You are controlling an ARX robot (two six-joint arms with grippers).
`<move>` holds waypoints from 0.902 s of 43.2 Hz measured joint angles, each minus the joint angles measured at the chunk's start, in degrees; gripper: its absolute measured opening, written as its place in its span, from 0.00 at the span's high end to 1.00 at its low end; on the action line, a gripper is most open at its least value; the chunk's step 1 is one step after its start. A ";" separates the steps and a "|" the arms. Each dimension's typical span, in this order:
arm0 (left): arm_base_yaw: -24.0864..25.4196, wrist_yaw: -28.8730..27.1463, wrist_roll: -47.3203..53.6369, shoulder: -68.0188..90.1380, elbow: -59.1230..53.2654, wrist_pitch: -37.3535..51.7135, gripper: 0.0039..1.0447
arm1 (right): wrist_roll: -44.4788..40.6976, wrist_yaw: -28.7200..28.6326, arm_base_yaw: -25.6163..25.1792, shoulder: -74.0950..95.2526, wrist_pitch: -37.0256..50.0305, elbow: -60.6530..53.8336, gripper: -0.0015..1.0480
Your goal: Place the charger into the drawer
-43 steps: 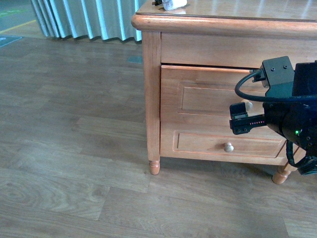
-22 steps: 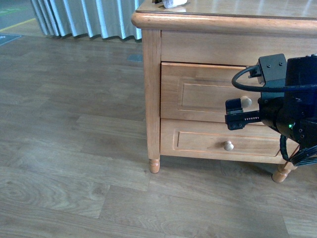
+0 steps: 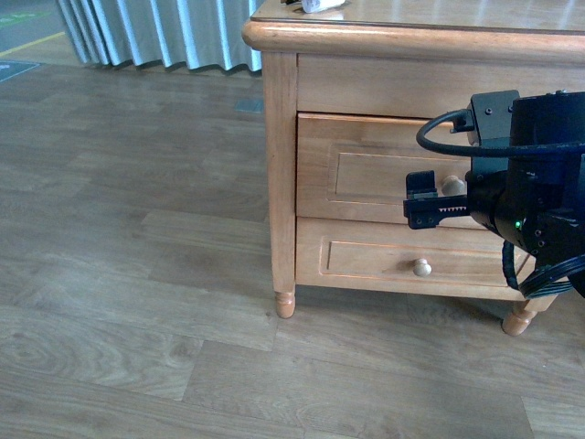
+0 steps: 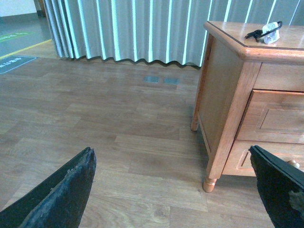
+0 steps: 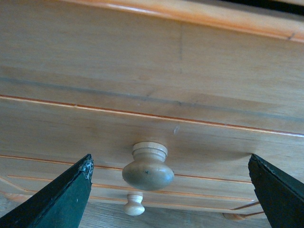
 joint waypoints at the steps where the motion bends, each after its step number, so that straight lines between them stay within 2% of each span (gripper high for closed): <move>1: 0.00 0.00 0.00 0.00 0.00 0.00 0.06 | 0.35 0.22 0.00 0.00 -0.28 0.09 0.08; 28: 0.00 0.00 0.00 0.00 0.00 0.00 0.06 | 3.39 1.03 1.42 -0.39 -1.16 0.13 0.08; 33: 0.00 0.00 0.00 0.00 0.00 0.00 0.06 | 3.48 1.11 1.44 -0.39 -1.14 0.20 0.13; 39: 0.00 0.00 0.00 0.00 0.00 0.00 0.06 | 3.58 1.29 1.44 -0.39 -1.14 0.39 0.32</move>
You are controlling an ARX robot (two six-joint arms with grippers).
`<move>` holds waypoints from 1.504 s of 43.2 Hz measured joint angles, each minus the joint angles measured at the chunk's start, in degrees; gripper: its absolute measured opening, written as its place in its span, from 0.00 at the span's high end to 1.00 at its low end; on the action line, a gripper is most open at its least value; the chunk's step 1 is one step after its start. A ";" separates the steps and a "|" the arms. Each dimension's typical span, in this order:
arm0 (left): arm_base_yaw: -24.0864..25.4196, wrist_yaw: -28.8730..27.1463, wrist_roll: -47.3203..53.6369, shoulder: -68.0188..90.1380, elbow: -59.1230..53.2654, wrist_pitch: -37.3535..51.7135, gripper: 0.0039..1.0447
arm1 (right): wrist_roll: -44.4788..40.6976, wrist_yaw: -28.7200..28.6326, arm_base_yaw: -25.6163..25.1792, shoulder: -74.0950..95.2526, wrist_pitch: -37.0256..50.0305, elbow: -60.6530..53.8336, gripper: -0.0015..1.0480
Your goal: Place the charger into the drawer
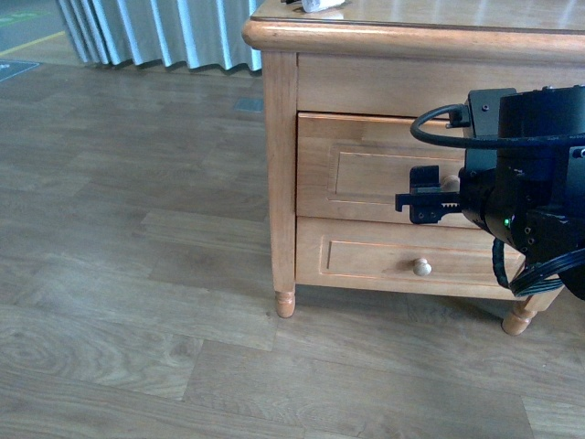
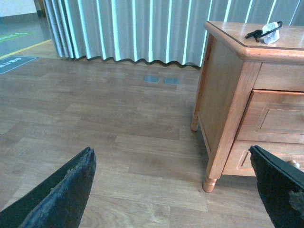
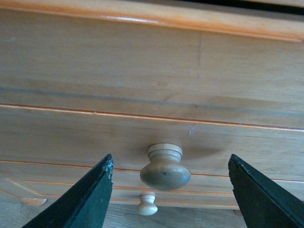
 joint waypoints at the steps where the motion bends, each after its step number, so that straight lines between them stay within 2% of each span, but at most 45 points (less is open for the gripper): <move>1: 0.00 0.00 0.00 0.00 0.00 0.00 0.06 | 0.02 0.00 0.00 0.00 0.00 0.02 0.33; 7: 0.00 0.00 0.00 0.00 0.00 0.00 0.06 | 0.00 0.00 -0.07 0.00 0.00 0.31 0.45; 12: 0.00 0.00 0.00 0.00 0.00 0.00 0.06 | 0.02 -0.02 -0.22 0.02 -0.07 0.37 0.44; 15: 0.00 0.00 0.00 0.00 0.00 0.00 0.06 | 0.04 -0.02 -0.33 0.09 -0.24 0.52 0.40; 32: 0.00 0.00 0.00 0.00 0.00 0.00 0.06 | 0.15 -0.48 -0.52 0.85 -0.59 0.94 0.40; 37: 0.00 0.00 0.00 0.00 0.00 0.00 0.06 | 0.13 -0.52 -0.52 0.96 -0.59 0.96 0.45; 47: 0.00 0.00 0.00 0.00 0.00 0.00 0.06 | 0.07 -0.66 -0.26 1.49 -0.59 1.31 0.76; 65: 0.00 0.00 0.00 0.00 0.00 0.00 0.06 | 0.09 -1.01 -0.15 1.53 -0.52 0.87 0.77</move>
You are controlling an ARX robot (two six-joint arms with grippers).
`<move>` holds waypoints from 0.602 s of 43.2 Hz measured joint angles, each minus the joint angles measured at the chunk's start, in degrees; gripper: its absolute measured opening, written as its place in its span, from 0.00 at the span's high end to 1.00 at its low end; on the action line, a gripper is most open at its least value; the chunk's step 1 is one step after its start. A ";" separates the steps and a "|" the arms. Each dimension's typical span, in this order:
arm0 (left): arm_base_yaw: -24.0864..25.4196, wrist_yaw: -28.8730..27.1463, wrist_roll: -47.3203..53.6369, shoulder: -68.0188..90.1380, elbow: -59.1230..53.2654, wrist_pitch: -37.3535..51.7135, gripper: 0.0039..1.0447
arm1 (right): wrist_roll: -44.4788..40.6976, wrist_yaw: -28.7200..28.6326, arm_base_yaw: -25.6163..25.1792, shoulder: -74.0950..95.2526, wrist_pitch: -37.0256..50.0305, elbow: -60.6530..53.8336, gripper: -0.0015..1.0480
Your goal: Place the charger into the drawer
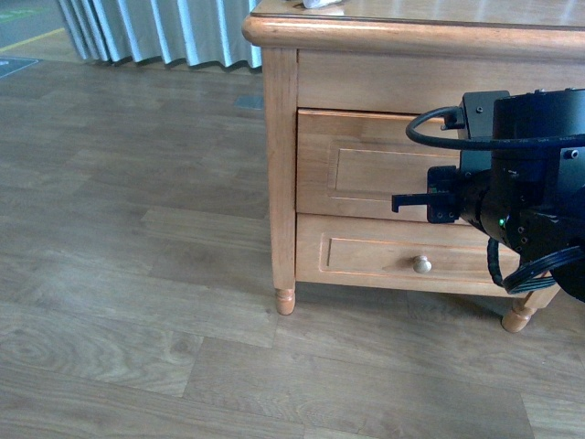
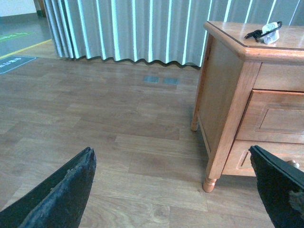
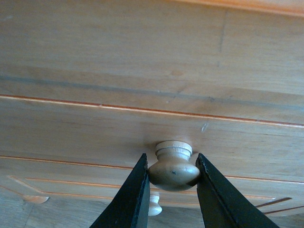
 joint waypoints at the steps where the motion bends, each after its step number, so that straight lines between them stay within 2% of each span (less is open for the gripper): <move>1: 0.00 0.00 0.00 0.00 0.00 0.00 0.06 | 0.02 -0.07 0.04 -0.11 0.13 -0.28 0.77; 10: 0.00 0.00 0.00 0.00 0.00 0.00 0.06 | 1.16 -1.53 0.46 -4.76 -0.66 -6.69 0.77; 26: 0.00 0.00 0.00 -0.02 0.00 0.00 0.06 | 7.28 -5.29 2.27 -19.04 -9.64 -20.85 0.78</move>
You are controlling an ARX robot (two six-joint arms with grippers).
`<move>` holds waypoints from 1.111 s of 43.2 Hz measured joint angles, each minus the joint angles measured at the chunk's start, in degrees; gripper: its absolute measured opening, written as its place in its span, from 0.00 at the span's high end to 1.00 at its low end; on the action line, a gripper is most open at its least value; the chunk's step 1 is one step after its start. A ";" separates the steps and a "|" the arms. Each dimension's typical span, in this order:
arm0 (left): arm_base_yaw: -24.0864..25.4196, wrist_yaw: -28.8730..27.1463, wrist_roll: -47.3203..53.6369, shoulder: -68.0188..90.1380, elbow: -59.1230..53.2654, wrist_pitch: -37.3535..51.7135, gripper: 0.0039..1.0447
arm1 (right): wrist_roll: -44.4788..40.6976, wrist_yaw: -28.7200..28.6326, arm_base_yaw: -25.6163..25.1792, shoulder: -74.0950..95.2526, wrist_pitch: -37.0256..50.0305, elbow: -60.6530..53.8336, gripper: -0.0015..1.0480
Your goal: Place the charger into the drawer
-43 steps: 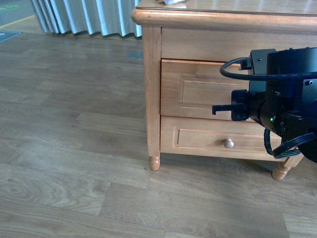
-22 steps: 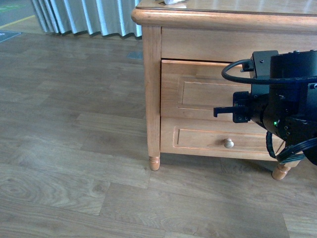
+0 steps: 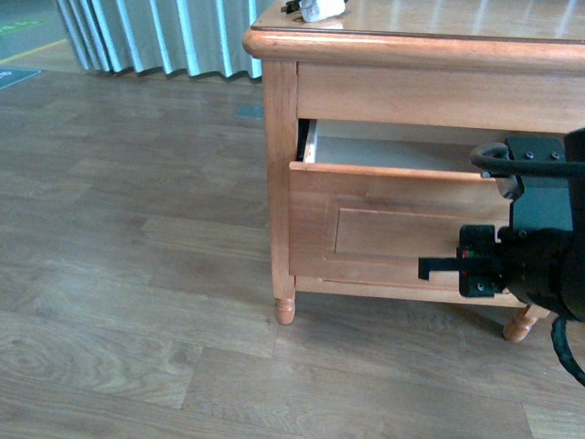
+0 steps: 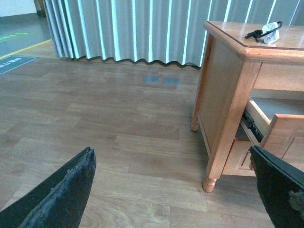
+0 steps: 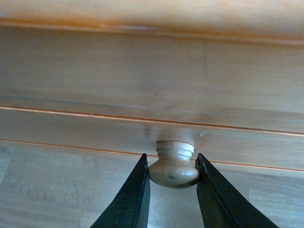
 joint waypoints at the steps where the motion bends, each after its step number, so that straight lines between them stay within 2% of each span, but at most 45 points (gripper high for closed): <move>1: 0.00 0.00 0.00 0.02 0.00 0.00 0.06 | 0.28 -0.24 0.33 -1.29 -0.48 -1.38 0.78; 10: 0.00 -0.02 0.00 0.02 0.00 0.00 0.06 | 1.77 -2.64 1.88 -9.20 -2.49 -10.14 0.78; 19: 0.00 0.00 0.00 0.02 0.00 0.00 0.06 | 2.27 -5.18 1.86 -14.19 -4.96 -14.25 0.77; 27: 0.00 0.00 0.00 0.00 0.00 0.00 0.06 | 4.11 -7.91 0.68 -25.05 -11.28 -17.42 0.43; 33: 0.00 0.00 0.00 0.02 0.00 0.00 0.06 | 4.46 -9.35 -2.43 -38.91 -21.35 -19.45 0.16; 36: 0.00 0.00 0.00 0.02 0.00 0.00 0.06 | 4.46 -9.79 -3.65 -43.91 -25.16 -19.96 0.08; 43: 0.00 0.00 0.00 0.02 0.00 0.00 0.06 | 3.37 -11.34 -9.44 -62.55 -37.77 -20.59 0.08; 48: 0.00 0.00 0.00 0.02 0.00 0.00 0.06 | 1.92 -13.73 -15.32 -72.43 -42.58 -20.59 0.08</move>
